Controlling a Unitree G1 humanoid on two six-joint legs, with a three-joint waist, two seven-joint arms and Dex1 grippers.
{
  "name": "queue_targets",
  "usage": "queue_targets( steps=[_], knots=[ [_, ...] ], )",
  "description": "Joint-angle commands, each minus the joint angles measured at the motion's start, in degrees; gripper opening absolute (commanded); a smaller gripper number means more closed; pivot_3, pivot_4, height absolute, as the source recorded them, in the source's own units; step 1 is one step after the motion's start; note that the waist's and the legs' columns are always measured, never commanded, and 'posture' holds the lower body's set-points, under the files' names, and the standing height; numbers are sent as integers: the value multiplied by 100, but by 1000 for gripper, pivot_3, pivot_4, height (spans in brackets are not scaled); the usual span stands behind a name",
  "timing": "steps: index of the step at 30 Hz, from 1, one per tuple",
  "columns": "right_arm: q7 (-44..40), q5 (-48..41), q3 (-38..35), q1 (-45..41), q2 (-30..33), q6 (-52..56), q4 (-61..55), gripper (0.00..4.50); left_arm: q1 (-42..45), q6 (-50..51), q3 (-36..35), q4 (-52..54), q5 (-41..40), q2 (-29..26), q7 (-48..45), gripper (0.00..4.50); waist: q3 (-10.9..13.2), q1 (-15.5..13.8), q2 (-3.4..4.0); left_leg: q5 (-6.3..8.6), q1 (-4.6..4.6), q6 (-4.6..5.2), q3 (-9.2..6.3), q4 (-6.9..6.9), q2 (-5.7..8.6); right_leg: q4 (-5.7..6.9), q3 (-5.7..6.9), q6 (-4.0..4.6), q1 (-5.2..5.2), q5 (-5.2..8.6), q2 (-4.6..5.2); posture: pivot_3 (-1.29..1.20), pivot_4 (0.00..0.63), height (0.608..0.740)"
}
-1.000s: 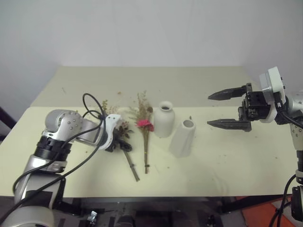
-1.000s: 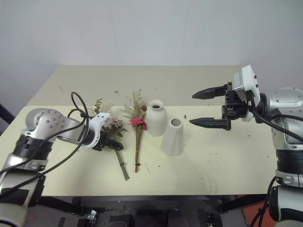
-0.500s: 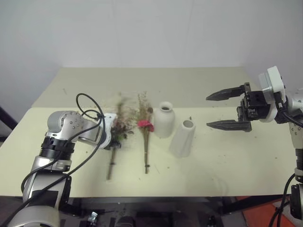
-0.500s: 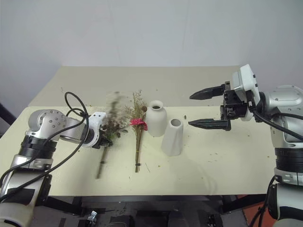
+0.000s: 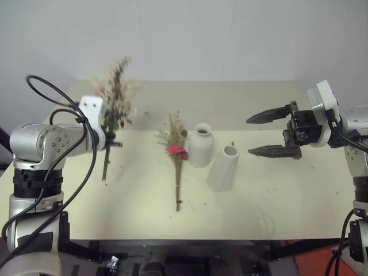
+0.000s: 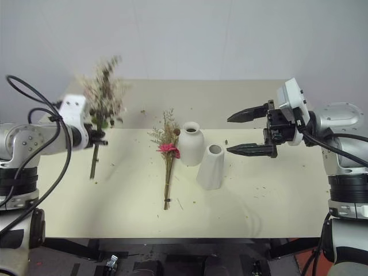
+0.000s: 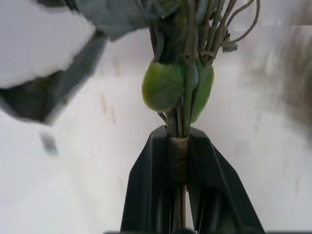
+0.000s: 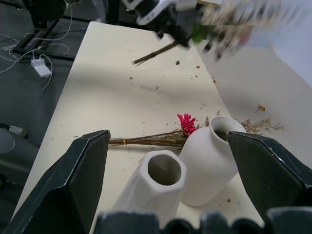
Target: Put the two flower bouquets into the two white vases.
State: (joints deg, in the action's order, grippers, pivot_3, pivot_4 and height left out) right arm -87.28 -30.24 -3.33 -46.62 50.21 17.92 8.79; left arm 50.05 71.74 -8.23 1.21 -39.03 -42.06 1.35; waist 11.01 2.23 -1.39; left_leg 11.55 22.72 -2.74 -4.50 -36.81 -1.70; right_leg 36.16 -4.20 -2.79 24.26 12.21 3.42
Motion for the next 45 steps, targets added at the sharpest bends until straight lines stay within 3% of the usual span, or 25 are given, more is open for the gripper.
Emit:
queue_targets(
  steps=[1, 11, 20, 31, 45],
  knots=[
    [155, 80, -60, -195, -35, -39, 10, 4500, 522, -1238, -145, 12, 252, 397, -572, 114, 1, -37, -2, -1, 0, -1, 0, -1, 0, 0, 2, -2, -2, 0, 0, 0, 150, 740],
    [1221, 167, -113, 66, 107, 1108, -626, 4500, 1780, -2709, 97, -1521, 490, 1612, -2318, 114, 1, -15, -3, -2, 18, -3, -1, -3, 2, -11, 4, 26, 5, -25, 1, 0, 150, 740],
    [1864, 208, -305, 526, 260, 1437, -1246, 4500, 2861, -2997, -82, -2739, 401, 2380, -3201, 114, 4, 46, -5, -1, 19, 0, -1, -4, 3, -11, 1, -20, 7, 0, 0, 0, 150, 740],
    [2154, 42, -592, 905, 332, 1553, -1637, 4500, 2537, -3474, 341, -2496, 782, 2822, -3988, 114, 4, 40, -5, -1, 18, 0, -1, -5, 3, -9, 0, -22, 6, 0, 0, 0, 150, 740],
    [2260, -94, -737, 1113, 352, 1543, -1770, 4500, 1855, -4155, 729, -2508, 1392, 3088, -4299, 114, 4, 30, -6, -1, 16, 0, 0, -7, 3, -8, -2, -22, 5, -1, 0, 0, 150, 740]
  ],
)
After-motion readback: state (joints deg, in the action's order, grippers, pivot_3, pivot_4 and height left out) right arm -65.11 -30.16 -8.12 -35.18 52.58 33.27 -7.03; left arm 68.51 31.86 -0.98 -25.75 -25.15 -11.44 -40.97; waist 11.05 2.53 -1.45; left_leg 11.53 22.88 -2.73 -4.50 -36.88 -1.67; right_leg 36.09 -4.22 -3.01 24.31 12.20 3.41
